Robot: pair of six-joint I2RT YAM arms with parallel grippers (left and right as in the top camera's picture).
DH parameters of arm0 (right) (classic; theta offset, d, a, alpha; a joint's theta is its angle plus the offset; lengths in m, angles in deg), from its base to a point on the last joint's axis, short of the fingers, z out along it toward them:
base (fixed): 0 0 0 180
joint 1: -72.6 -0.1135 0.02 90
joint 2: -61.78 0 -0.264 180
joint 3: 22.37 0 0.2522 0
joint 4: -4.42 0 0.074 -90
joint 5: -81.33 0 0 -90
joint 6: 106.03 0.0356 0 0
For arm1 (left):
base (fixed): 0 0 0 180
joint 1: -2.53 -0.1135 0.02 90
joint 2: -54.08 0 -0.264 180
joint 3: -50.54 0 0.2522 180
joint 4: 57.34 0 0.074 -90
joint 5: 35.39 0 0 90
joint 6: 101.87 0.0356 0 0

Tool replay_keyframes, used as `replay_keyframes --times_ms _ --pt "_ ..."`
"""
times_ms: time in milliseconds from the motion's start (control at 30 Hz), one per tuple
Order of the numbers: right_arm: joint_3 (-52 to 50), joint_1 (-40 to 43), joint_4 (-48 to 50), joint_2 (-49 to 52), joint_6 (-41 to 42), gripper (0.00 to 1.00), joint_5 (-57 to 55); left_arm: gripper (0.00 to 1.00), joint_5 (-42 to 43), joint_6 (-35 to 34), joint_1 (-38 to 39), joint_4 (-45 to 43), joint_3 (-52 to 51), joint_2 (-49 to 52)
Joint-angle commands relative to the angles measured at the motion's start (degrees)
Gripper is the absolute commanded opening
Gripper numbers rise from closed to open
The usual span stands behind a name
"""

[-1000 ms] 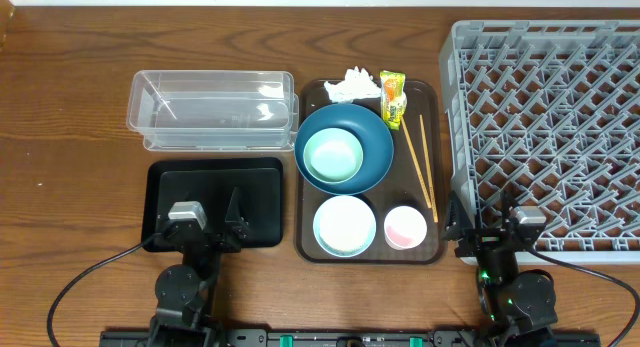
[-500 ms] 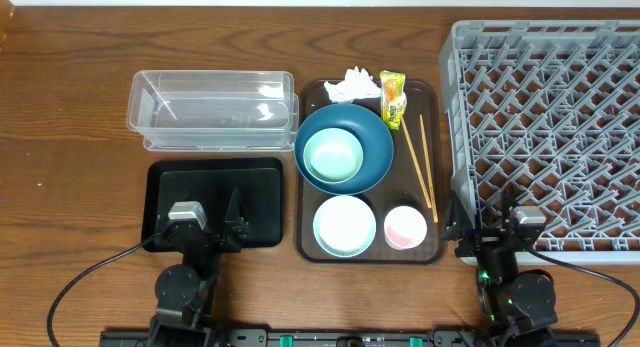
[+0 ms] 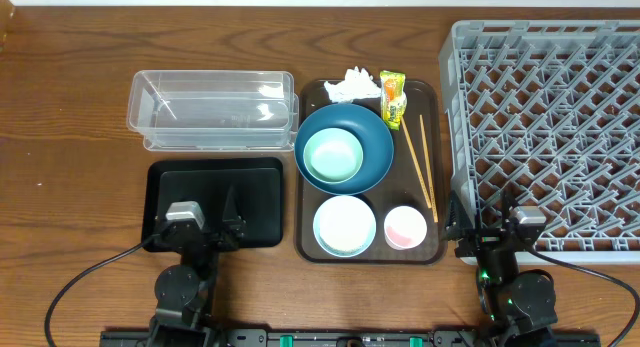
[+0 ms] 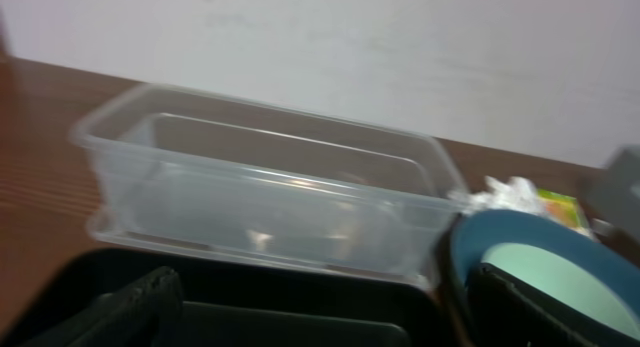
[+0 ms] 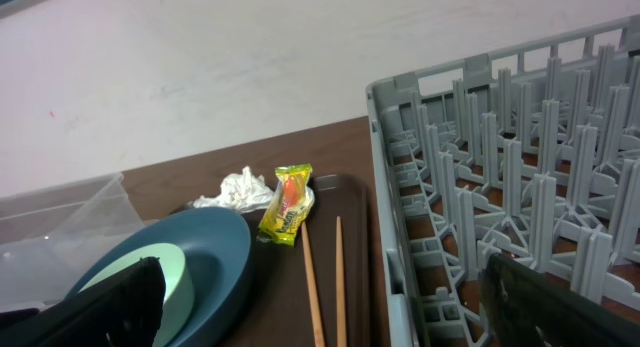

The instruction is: Sort waste into correct bins and load items into the dishwasher rack

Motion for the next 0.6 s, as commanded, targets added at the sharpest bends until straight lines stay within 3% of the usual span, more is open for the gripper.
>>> replay_keyframes --times_ms 0,167,333,467,567 --pt "-0.24 0.5 -0.02 -0.31 -0.37 0.99 0.0 0.93 -6.38 2.25 0.17 1.81 -0.98 0.13" --pt "-0.22 0.46 -0.61 -0.31 2.62 0.99 6.86 0.93 -5.55 0.92 0.17 0.44 -0.98 0.13" --pt "-0.07 0.46 0.02 -0.31 4.11 0.99 10.56 0.93 6.93 -6.82 0.17 -2.25 -0.98 0.13" --pt "4.0 0.46 -0.83 -0.2 4.04 0.99 12.94 0.93 14.27 -9.01 0.17 -10.93 -0.17 0.13" --pt "10.54 0.46 -4.98 1.38 2.49 0.99 12.94 0.93 16.22 -9.18 0.17 -10.54 4.7 0.87"
